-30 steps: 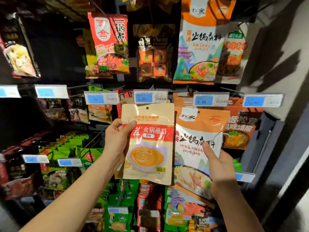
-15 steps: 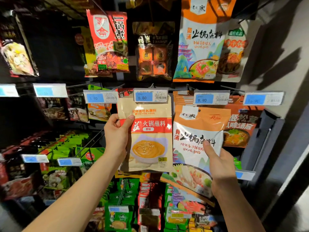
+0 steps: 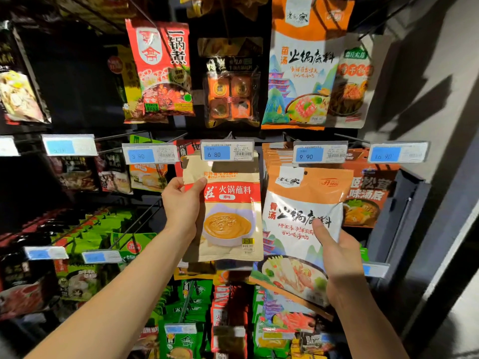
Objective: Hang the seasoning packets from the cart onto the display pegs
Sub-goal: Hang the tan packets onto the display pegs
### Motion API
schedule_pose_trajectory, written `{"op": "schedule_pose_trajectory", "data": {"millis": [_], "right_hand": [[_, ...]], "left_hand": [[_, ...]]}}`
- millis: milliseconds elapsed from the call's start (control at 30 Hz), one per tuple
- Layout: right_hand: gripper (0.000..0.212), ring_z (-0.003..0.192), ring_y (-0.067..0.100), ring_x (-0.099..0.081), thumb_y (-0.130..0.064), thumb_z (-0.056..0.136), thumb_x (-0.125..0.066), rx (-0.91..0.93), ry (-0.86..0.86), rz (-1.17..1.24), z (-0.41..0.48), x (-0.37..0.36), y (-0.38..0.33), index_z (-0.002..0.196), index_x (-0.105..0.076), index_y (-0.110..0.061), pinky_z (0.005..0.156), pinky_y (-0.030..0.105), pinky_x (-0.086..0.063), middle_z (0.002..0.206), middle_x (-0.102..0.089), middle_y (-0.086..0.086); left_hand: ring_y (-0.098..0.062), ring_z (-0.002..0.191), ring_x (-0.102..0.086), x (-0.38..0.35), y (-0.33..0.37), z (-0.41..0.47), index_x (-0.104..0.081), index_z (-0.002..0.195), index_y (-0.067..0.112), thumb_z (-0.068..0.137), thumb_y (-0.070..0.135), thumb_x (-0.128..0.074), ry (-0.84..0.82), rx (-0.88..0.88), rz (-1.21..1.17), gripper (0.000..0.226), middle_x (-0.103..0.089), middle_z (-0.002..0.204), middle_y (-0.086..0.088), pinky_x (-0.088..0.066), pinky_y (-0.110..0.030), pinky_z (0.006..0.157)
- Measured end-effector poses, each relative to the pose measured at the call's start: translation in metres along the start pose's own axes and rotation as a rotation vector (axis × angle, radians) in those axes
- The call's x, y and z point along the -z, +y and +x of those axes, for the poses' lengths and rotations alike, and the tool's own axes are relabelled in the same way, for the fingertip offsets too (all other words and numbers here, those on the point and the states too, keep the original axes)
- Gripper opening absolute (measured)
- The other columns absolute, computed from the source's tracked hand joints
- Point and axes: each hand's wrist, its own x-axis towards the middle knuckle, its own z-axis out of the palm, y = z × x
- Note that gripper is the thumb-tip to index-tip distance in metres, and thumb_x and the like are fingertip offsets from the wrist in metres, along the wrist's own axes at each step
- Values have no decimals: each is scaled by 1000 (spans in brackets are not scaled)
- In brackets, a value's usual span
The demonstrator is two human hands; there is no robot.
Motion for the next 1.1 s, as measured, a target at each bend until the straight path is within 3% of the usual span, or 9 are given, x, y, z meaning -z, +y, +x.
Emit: {"op": "schedule_pose_trajectory", "data": {"millis": [267,367,467,567,633,733,900,1033,1100], "right_hand": [[18,89,17,-78,-15,102,-60,-46,-23,39,5,26,2,118,-70,-15,64,24,-61,99,-80,-5],[24,96,14,-76,-17,102,-61,-35,-44,9,16,32,-1,125,-70,-15,69,21,-61,110,-78,-3],[20,96,-3,-72,-21,102,-63,-21,-101,-23,24,33,-10,120,-71,-25,73,13,-54,110,-77,-15],[17,101,0,-71,-25,101,-64,-22,-147,-56,34,31,-17,115,-73,-26,85,24,-53,110,-77,-15],[20,107,12,-72,-27,99,-66,-66,-156,-47,40,28,-19,117,-74,-22,96,39,-55,115,-77,-5],[27,116,21,-70,-32,98,-68,-111,-192,-31,46,29,-20,121,-74,-21,108,50,-48,119,-76,-2],[31,109,20,-73,-34,97,-68,-181,-222,-47,49,36,-24,123,-73,-18,104,47,-52,115,-78,0],[35,110,21,-72,-40,92,-73,-195,-217,-97,51,43,-26,121,-73,-20,107,49,-50,113,-78,-2],[28,103,19,-75,-34,97,-69,-189,-223,-96,51,42,-29,119,-73,-18,95,41,-56,109,-79,-1]], "left_hand": [[-28,94,-73,2,-9,20,-64,105,12,87,29,-81,-19,10,245,30,-75,100,-8,-59,-54,88],[-26,86,-68,7,-4,13,-53,113,12,83,18,-83,42,-21,280,42,-68,97,-8,-58,-48,81],[-15,72,-54,5,8,-16,-48,105,15,88,15,-76,149,-167,200,33,-50,81,2,-48,-36,75],[1,61,-47,-8,32,-47,-54,94,4,92,9,-72,-2,-467,250,18,-50,74,-1,-41,-17,66],[-2,62,-48,-23,47,-57,-57,91,5,92,10,-72,-152,-633,342,16,-54,75,-6,-40,-17,62],[-8,81,-56,-53,64,-55,-63,102,17,90,22,-75,-351,-857,545,17,-58,89,3,-45,-23,73],[-20,124,-49,-106,73,-36,-58,138,19,88,37,-77,-575,-1133,877,57,-58,131,1,-44,-42,103],[-21,119,-52,-127,69,-27,-61,137,20,87,33,-77,-628,-1217,948,54,-63,128,2,-43,-45,99],[-21,117,-53,-130,66,-26,-63,135,20,88,30,-76,-627,-1221,936,50,-64,125,3,-44,-45,98]]}}
